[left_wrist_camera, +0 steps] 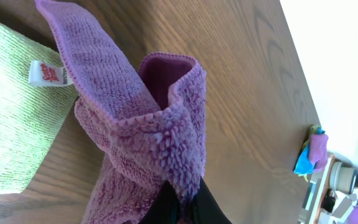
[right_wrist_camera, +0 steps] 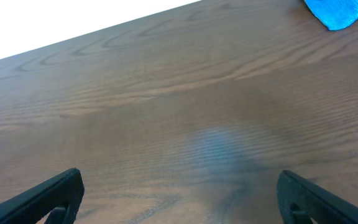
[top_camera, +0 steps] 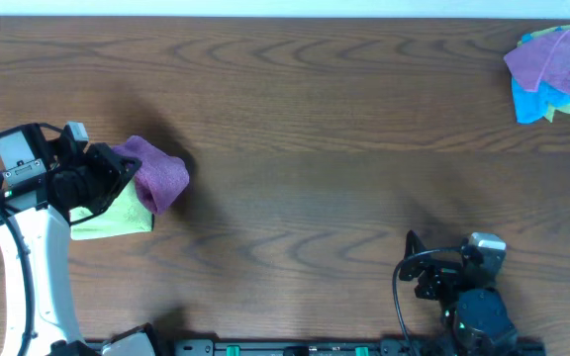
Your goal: Fold the cloth
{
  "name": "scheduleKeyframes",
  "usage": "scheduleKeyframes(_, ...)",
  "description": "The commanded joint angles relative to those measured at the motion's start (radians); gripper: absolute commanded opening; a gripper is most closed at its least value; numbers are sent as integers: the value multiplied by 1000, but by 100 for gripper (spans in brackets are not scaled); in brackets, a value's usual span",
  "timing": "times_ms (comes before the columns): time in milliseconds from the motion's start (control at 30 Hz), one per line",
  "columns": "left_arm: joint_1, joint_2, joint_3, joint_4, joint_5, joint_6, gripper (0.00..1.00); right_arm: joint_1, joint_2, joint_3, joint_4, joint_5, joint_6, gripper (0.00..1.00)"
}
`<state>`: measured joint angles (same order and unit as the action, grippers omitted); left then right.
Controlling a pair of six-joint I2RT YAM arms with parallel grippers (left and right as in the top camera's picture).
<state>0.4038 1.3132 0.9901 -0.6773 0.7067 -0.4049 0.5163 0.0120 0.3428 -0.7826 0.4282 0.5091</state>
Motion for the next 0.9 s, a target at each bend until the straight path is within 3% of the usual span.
scheduleKeyframes(0, -16, -25, 27, 2, -11, 32, 6, 1, -6, -4, 0, 15, 14, 99)
scheduleKeyframes(433, -3, -145, 27, -24, -198, 70, 6, 1, -5, -4, 0, 15, 14, 99)
scheduleKeyframes(867, 34, -147, 26, -82, -303, 112, 6, 1, -6, -4, 0, 15, 14, 99)
